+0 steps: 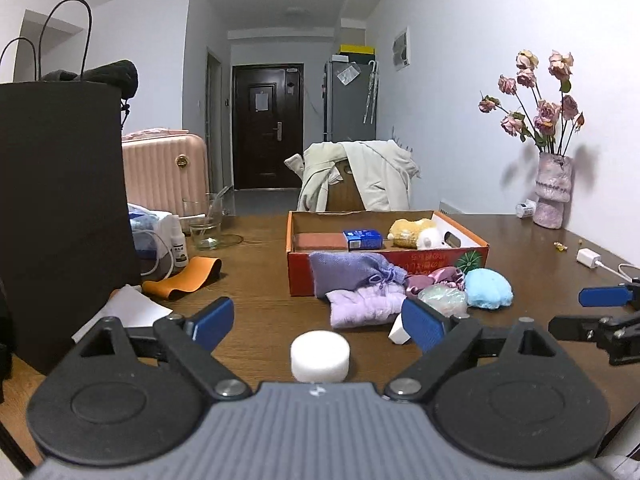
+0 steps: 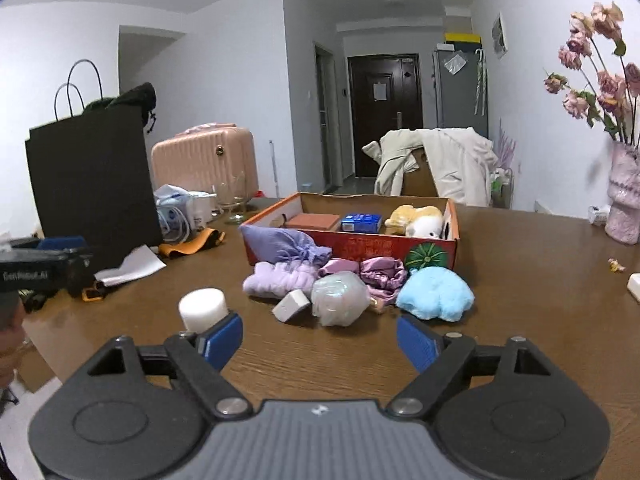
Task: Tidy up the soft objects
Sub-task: 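Reach the left gripper to the purple drawstring pouch and grasp it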
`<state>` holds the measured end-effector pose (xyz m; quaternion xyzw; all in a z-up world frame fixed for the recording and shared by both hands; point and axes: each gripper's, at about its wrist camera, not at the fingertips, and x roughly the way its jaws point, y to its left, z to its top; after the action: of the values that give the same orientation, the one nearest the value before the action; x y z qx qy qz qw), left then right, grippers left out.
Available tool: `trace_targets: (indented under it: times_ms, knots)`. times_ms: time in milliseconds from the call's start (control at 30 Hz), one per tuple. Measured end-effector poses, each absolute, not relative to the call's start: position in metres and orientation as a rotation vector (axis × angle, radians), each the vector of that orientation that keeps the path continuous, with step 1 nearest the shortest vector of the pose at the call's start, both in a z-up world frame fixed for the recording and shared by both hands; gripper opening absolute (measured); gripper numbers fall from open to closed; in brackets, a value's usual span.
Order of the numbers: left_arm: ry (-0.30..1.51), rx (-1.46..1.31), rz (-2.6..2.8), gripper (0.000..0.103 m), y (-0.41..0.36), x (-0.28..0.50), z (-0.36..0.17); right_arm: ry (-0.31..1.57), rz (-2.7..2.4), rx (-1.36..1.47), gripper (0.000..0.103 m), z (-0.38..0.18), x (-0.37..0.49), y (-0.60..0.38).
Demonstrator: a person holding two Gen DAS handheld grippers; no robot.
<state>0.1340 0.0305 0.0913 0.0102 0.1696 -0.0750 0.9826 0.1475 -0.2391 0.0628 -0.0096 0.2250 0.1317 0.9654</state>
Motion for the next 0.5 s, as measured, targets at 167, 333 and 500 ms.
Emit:
trace_targets:
  times_ms: [167,333,500]
  knots:
    - [0.343,0.018,-0.165,0.092,0.028,0.136,0.089,0.447,0.270,-0.009,0.084,0.063,0.152,-0.237]
    - [0.370,0.010,-0.159,0.092,0.029,0.148,0.083,0.461,0.255,-0.001,0.084,0.059,0.166,-0.238]
    - [0.404,-0.003,-0.162,0.091,0.028,0.172,0.075,0.483,0.260,0.007,0.083,0.053,0.189,-0.235]
